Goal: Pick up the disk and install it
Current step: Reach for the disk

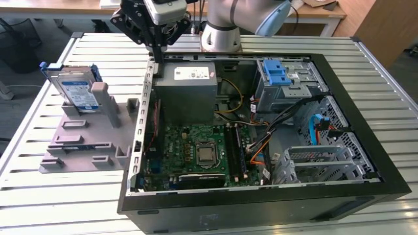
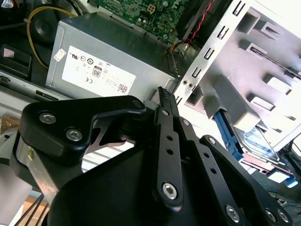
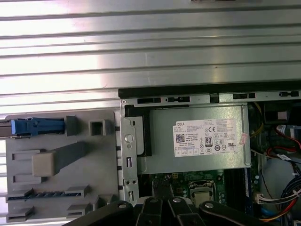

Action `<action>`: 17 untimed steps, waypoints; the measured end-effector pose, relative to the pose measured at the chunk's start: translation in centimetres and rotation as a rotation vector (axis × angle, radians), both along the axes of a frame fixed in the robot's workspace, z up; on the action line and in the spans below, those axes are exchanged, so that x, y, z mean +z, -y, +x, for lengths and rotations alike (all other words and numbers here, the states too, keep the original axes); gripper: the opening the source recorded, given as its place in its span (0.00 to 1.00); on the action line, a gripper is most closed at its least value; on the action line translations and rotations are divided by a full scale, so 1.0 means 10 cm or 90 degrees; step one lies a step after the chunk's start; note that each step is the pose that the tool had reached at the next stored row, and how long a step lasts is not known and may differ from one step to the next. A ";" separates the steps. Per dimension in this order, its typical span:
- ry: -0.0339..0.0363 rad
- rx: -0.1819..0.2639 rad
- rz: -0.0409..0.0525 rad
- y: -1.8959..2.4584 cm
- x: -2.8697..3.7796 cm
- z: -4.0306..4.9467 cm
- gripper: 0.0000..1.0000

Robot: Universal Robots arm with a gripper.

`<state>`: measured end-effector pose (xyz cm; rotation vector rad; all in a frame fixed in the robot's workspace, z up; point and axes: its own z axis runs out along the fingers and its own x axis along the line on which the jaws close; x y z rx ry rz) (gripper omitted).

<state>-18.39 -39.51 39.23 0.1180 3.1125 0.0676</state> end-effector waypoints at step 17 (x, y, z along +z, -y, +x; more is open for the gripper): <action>0.0000 0.000 0.0000 -0.004 0.000 -0.134 0.11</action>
